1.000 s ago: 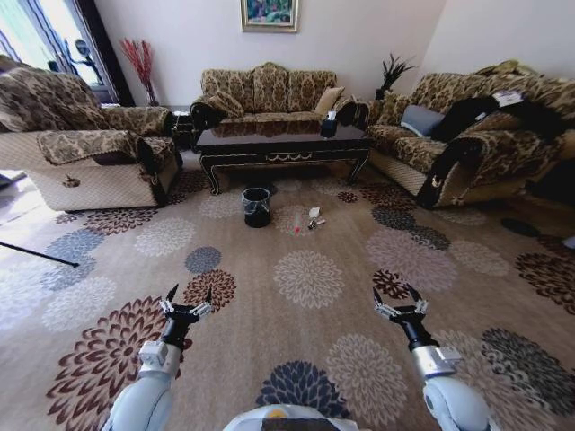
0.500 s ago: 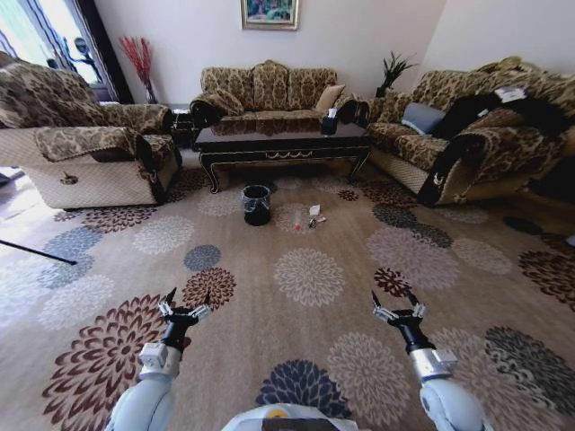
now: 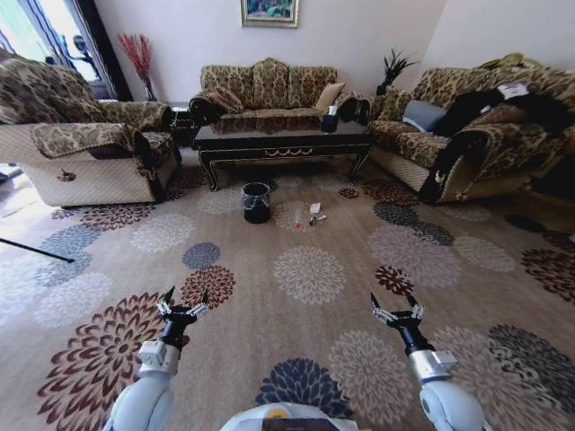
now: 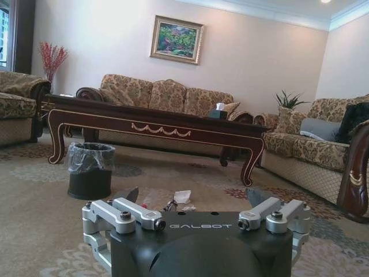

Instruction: Move to the front of the table and pick up the trash from the floor, then place it into the trash bin.

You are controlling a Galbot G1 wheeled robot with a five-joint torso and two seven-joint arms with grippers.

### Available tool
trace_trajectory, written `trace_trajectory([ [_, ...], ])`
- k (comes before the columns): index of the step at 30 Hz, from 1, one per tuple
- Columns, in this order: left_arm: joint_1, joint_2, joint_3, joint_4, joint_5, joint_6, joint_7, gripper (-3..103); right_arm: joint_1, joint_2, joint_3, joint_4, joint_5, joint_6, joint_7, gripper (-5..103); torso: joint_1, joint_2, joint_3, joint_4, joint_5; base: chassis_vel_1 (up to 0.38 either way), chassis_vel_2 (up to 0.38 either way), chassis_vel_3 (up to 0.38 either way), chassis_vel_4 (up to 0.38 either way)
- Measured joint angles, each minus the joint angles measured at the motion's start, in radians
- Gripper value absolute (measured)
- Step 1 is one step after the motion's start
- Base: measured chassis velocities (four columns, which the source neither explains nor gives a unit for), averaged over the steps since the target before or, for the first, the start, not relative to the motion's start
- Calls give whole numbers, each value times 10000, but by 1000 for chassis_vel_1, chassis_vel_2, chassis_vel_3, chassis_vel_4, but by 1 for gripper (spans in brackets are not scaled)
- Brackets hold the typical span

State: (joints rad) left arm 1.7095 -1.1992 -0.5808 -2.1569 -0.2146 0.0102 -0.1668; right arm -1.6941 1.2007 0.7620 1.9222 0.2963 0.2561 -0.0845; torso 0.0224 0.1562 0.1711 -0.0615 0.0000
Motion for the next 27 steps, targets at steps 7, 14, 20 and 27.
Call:
trace_trajectory([
  [7, 37, -35, 37, 16, 81, -138, -1, 100, -35, 35, -7, 102, 11, 4, -43, 100, -52, -253, -200, 0, 0, 0, 0, 0, 0],
  [14, 63, -56, 28, 30, 99, -198, 0, 100, -87, 37, 20, 180, 27, 16, -51, 100, -113, -563, -449, 0, 0, 0, 0, 0, 0],
  [20, 76, -71, 22, 46, 120, -238, 2, 100, -99, 55, 10, 207, 22, 16, -52, 100, -150, -805, -652, 0, 0, 0, 0, 0, 0],
  [27, 70, -126, 44, 58, 133, -241, 0, 100, -136, 44, 18, 226, 21, 16, -53, 100, -185, -1046, -859, 0, 0, 0, 0, 0, 0],
])
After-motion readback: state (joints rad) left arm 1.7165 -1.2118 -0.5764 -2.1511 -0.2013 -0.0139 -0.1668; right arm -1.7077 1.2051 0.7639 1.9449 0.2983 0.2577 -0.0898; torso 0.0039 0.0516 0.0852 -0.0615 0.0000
